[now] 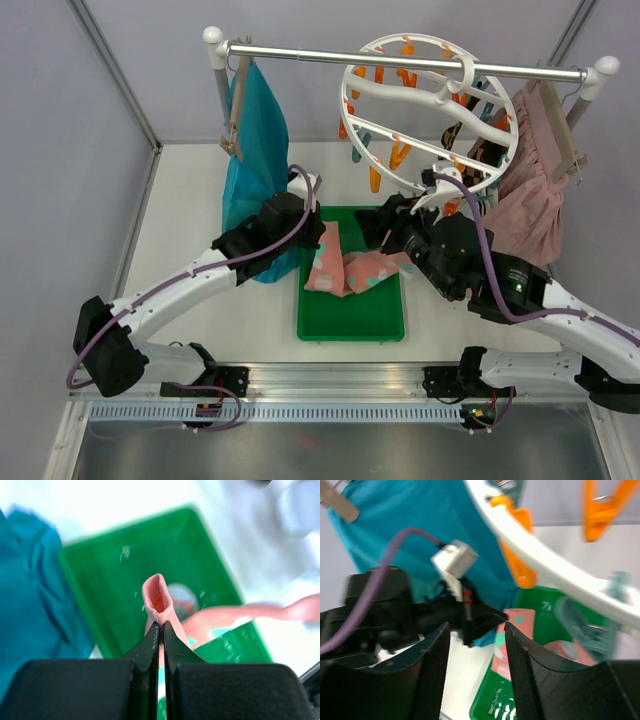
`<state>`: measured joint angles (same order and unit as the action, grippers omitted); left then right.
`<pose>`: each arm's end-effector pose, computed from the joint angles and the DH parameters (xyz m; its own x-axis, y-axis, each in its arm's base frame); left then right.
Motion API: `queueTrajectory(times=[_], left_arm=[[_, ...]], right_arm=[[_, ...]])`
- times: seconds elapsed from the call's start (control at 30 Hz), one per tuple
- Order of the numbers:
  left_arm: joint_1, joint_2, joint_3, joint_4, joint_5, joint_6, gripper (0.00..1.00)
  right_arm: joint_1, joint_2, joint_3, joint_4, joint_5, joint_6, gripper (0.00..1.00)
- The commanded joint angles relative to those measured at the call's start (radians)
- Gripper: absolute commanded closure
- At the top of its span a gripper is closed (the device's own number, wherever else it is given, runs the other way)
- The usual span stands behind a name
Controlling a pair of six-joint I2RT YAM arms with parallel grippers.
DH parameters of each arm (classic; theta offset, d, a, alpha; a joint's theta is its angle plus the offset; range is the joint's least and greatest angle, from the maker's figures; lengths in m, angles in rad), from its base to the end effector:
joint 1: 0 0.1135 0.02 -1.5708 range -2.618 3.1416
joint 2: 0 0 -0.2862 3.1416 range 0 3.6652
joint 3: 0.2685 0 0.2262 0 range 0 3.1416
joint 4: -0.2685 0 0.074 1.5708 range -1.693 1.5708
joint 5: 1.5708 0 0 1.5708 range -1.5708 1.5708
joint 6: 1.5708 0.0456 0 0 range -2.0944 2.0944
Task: Clip the socks to the hanger
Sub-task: Pick up the sock from the bin.
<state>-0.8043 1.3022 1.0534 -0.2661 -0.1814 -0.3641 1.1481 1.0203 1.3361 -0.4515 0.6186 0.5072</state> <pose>0.1957 -0.1914 0.3354 -0.5327 0.0483 -0.8449 0.4387 0.8695 -0.2269 0.0935 0.1434 0.4672 -0.2949 0.3090 -0.9042 -0.4165 0.8101 0.4127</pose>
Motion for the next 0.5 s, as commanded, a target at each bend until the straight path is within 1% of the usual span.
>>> queueTrajectory(times=[0.0,0.17,0.2,0.3,0.33,0.43,0.47], left_arm=[[0.002,-0.035,0.112,0.002,-0.018,0.044,0.98],[0.002,-0.023,0.239,-0.010,-0.072,0.068,0.98],[0.004,-0.012,0.282,-0.016,-0.081,0.076,0.98],[0.007,0.029,0.370,-0.045,-0.127,0.106,0.98],[0.007,0.034,0.387,-0.048,-0.147,0.117,0.98],[0.025,0.055,0.451,-0.054,-0.161,0.139,0.98],[0.025,0.058,0.451,-0.051,-0.159,0.143,0.98]], right_arm=[[0.006,-0.060,0.000,-0.039,0.211,0.027,0.46],[0.006,-0.118,-0.012,-0.110,0.401,0.028,0.51],[0.006,-0.129,-0.017,-0.116,0.462,0.024,0.51],[0.006,-0.152,-0.022,-0.150,0.553,0.021,0.51],[0.006,-0.155,-0.020,-0.160,0.607,0.021,0.50],[0.004,-0.172,-0.029,-0.191,0.694,0.022,0.49],[0.004,-0.175,-0.031,-0.191,0.714,0.022,0.48]])
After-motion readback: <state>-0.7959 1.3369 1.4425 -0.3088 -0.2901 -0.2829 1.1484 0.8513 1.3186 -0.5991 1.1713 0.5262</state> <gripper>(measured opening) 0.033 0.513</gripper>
